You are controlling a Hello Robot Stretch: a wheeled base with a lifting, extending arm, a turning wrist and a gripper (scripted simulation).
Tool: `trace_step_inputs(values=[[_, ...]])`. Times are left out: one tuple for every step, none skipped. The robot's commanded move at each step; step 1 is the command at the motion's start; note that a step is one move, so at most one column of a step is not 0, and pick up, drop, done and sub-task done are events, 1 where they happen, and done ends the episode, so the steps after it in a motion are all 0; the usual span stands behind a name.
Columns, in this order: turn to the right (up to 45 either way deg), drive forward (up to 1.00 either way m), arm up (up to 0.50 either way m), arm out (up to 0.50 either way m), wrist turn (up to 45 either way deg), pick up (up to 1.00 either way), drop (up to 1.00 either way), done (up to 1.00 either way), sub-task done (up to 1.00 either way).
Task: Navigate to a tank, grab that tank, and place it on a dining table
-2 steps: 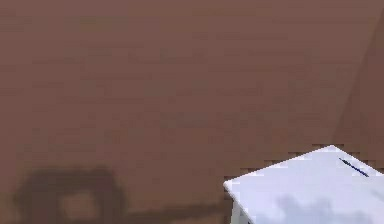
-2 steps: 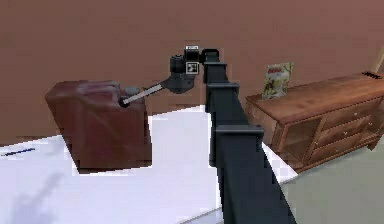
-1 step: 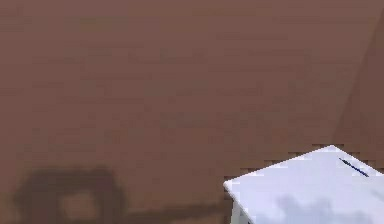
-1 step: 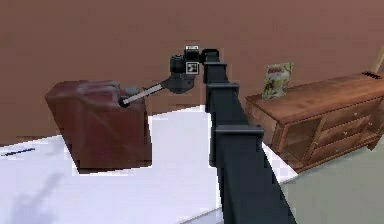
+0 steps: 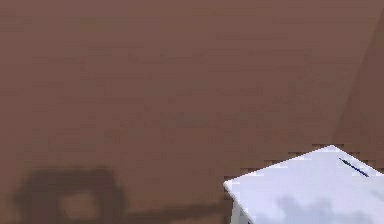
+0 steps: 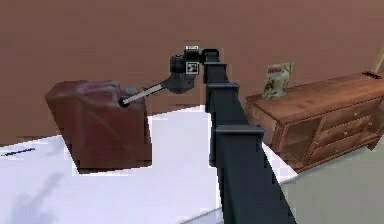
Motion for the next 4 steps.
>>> trace_step_inputs(values=[[0.0,0.00,0.00,0.00,0.0,0.00,1.00,0.00,0.00],[0.0,0.00,0.00,-0.10,0.0,0.00,0.00,0.00,0.00],[0.0,0.00,0.00,0.00,-45.0,0.00,0.00,0.00,0.00],[0.0,0.00,0.00,0.00,-30.0,0.00,0.00,0.00,0.00]])
